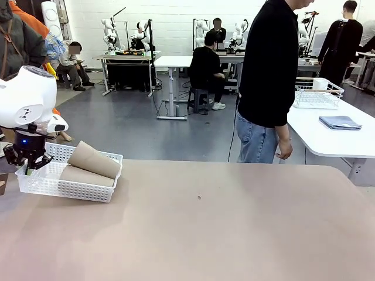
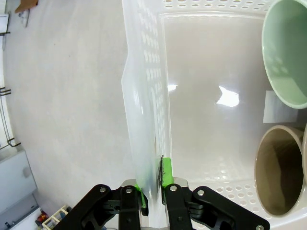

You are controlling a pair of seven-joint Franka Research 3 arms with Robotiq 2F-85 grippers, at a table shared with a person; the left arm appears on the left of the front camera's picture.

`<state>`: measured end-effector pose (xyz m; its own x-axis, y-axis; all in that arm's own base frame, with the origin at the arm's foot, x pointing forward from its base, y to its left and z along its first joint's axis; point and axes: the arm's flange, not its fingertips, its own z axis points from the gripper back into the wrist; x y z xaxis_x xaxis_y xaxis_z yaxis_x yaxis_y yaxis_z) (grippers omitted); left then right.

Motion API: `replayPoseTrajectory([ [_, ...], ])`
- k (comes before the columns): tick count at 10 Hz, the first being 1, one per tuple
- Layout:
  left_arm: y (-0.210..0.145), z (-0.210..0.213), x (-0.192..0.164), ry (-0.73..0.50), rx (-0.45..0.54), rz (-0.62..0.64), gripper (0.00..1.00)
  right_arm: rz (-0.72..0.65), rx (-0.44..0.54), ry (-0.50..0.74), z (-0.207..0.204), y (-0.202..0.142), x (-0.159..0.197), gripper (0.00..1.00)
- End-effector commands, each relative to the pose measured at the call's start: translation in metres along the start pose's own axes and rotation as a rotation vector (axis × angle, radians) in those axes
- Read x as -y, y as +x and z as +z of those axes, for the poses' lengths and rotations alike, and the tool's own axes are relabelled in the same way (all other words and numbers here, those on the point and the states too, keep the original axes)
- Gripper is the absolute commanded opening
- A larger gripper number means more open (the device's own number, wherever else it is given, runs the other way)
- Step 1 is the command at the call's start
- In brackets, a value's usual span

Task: Clean and organize the cups into the basket.
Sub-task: Move the Organizing basket back to the left side of the table.

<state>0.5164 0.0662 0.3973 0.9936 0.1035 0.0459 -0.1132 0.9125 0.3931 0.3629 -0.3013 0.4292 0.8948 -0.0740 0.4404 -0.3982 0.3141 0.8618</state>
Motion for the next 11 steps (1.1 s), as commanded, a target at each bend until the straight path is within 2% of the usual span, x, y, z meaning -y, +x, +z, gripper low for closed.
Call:
replayPoseTrajectory([
  [1,0.007,-0.014,-0.006,-0.004,-0.011,0.024,0.06,0.005,-0.002,0.001,-0.001,0.001,0.000,1.00],
  [3,0.014,-0.022,-0.009,-0.023,-0.008,0.030,0.06,0.005,-0.002,0.001,-0.001,0.001,0.000,1.00],
  [4,0.017,-0.026,-0.008,-0.031,-0.020,0.028,0.21,0.005,-0.002,0.001,-0.001,0.001,0.000,1.00],
  [5,0.018,-0.026,-0.009,-0.038,-0.020,0.023,0.66,0.005,-0.002,0.001,-0.001,0.001,0.000,1.00],
  [7,0.019,-0.023,-0.009,-0.044,-0.016,0.022,1.00,0.005,-0.002,0.001,-0.001,0.001,0.000,1.00],
  [10,0.019,-0.017,-0.012,-0.021,0.012,0.042,0.98,0.005,-0.002,0.001,-0.001,0.001,0.000,1.00],
  [11,0.018,-0.014,-0.015,-0.020,0.020,0.051,1.00,0.005,-0.002,0.001,-0.001,0.001,0.000,1.00],
])
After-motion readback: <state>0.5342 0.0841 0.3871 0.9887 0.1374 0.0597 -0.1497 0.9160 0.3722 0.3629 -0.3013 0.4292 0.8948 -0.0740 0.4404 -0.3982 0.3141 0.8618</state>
